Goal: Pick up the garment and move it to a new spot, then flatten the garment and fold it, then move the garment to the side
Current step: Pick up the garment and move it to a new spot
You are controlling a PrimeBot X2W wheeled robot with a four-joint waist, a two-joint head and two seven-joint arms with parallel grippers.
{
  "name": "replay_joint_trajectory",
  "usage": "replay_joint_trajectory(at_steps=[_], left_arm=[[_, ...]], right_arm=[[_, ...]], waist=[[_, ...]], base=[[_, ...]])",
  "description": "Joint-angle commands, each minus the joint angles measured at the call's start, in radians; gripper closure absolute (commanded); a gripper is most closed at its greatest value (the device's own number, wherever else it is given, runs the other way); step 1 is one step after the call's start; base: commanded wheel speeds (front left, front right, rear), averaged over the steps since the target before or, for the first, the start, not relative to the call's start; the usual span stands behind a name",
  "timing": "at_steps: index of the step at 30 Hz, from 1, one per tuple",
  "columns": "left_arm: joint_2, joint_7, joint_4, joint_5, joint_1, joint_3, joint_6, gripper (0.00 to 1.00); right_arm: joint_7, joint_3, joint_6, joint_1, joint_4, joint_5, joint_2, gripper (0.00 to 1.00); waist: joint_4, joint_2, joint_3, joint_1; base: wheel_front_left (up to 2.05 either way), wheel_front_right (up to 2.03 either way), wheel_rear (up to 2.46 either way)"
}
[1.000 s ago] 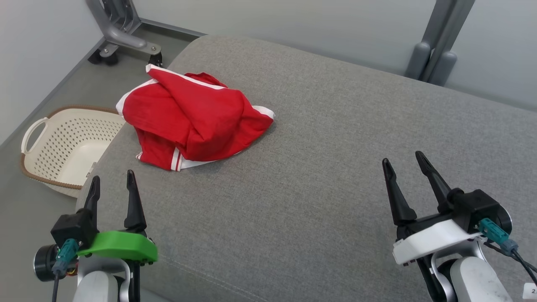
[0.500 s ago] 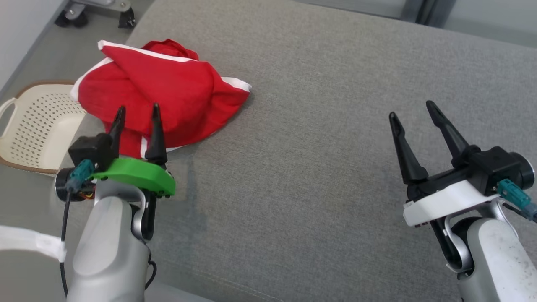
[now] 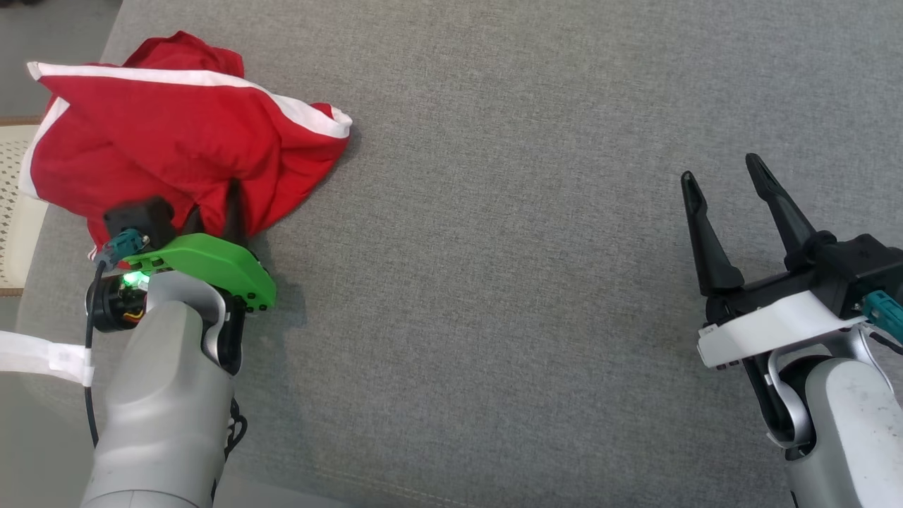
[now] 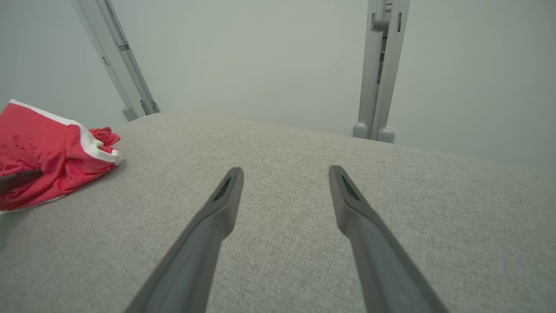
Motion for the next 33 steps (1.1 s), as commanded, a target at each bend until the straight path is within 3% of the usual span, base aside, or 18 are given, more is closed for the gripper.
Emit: replay_joint_trajectory(at_steps=[1, 4, 14, 19, 25, 33], left_arm=[[0.015, -0.01, -0.006, -0.004, -0.015, 0.003, -0.004, 1.0], [0.029, -0.018, -0.065, -0.007, 0.002, 0.027, -0.004, 1.0], [0.032, -0.016, -0.47, 0.072, 0.22, 0.148, 0.018, 1.0], [0.022, -0.016, -0.622, 0.116, 0.315, 0.145, 0.015, 1.0], [-0.006, -0.005, -0.748, 0.137, 0.398, 0.044, 0.005, 1.0], [-0.029, 0.046, -0.767, 0.086, 0.381, -0.212, -0.004, 1.0]], right_arm=[[-0.007, -0.007, 0.0, 0.001, -0.001, -0.002, -0.003, 0.0], [-0.013, -0.017, 0.0, 0.01, 0.001, -0.002, 0.002, 0.0], [-0.046, -0.02, 0.0, 0.052, 0.031, 0.006, 0.034, 0.0], [-0.063, -0.024, 0.0, 0.088, 0.048, 0.012, 0.057, 0.0], [-0.066, -0.03, 0.0, 0.118, 0.046, 0.012, 0.074, 0.0], [-0.067, -0.042, 0.0, 0.098, 0.028, 0.014, 0.088, 0.0]], waist=[[0.003, 0.0, -0.007, -0.0001], [0.01, 0.0, -0.03, -0.0001], [-0.001, 0.0, -0.161, -0.0001], [-0.032, 0.0, -0.234, -0.0001], [-0.103, 0.0, -0.275, -0.0001], [-0.272, 0.0, -0.24, -0.0001]], base=[[0.0, 0.0, 0.0], [0.0, 0.0, 0.0], [0.0, 0.0, 0.0], [0.0, 0.0, 0.0], [0.0, 0.0, 0.0], [0.0, 0.0, 0.0]])
